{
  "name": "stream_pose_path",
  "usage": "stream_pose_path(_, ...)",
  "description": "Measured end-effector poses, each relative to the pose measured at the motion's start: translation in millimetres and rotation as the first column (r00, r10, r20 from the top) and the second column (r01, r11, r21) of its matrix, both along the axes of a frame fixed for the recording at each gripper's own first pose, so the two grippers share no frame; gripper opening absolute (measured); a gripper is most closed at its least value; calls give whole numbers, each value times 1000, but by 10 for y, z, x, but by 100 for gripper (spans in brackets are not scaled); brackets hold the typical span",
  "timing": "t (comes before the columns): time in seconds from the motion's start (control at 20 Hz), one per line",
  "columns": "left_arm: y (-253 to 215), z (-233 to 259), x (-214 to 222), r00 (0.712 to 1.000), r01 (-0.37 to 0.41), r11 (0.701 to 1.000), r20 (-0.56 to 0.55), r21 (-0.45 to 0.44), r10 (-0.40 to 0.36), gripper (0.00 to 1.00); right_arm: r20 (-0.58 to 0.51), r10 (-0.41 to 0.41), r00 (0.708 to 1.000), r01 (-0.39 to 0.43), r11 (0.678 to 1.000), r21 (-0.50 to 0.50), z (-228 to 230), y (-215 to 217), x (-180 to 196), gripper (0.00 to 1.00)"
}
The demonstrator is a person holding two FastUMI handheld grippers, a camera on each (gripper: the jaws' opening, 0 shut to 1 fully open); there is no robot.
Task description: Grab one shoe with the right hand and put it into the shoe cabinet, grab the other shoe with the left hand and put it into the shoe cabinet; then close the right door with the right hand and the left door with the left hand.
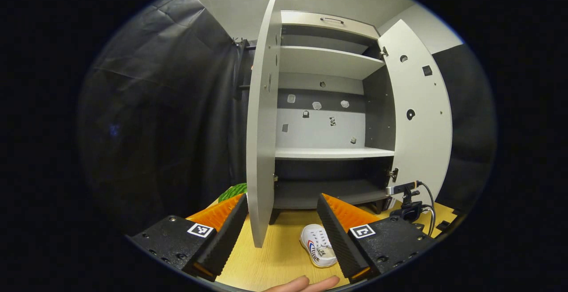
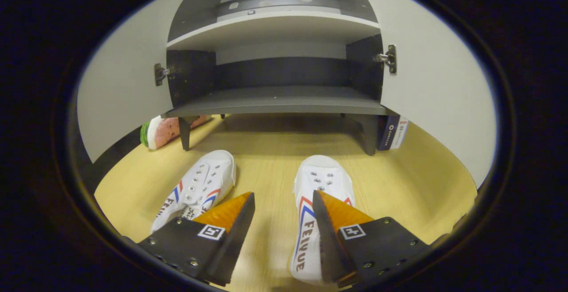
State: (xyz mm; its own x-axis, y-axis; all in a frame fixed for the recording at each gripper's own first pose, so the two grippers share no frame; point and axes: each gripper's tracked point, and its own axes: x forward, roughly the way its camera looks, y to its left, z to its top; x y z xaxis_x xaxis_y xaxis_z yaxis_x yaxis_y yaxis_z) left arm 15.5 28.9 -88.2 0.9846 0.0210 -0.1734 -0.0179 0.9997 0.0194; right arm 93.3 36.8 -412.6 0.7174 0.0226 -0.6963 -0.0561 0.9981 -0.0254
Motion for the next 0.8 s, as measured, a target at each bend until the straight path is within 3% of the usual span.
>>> stream_pose_path(0.15, -12, -42, -7, 1000, 3, 1000, -11, -1, -3, 96, 4, -13, 1000, 14, 1000, -21, 2, -22, -28, 79)
stream_pose_path(0.3, -28, -61, -13, 1000, 12, 1000, -12, 8, -12, 96, -30, -46, 998, 42, 990, -135, -61, -189, -216, 79)
stream_pose_path(0.4, -47, -62, -6, 1000, 16, 1000, -10, 4, -16, 92, -63, -39, 997, 31, 993, -117, -163, -127, -318, 74)
stream_pose_path(0.5, -73, -95, 3, 1000, 21, 1000, -18, 2, -21, 96, -72, -76, 995, 68, 991, -116, -226, -199, -259, 72)
stream_pose_path(0.55, -96, -115, -3, 999, 27, 1000, -24, -1, -27, 96, -65, -117, 991, 110, 988, -104, -187, -250, -230, 66)
stream_pose_path(0.6, -108, -128, -6, 999, 31, 1000, -28, -3, -31, 96, -55, -156, 986, 152, 986, -68, -167, -280, -177, 46)
stream_pose_path(0.65, -114, -137, -7, 999, 32, 999, -28, -2, -32, 96, -48, -178, 983, 177, 984, -18, -226, -303, -91, 38)
stream_pose_path(0.7, -124, -138, -6, 999, 31, 1000, -29, 1, -31, 96, -44, -176, 983, 178, 983, 39, -266, -262, 5, 22)
stream_pose_path(0.75, -130, -152, -11, 999, 34, 999, -30, 5, -34, 96, -88, -186, 979, 195, 976, 98, -312, -233, 36, 22)
stream_pose_path(0.8, -163, -155, -17, 999, 41, 999, -29, 8, -41, 96, -79, -192, 978, 201, 971, 130, -285, -219, 69, 6)
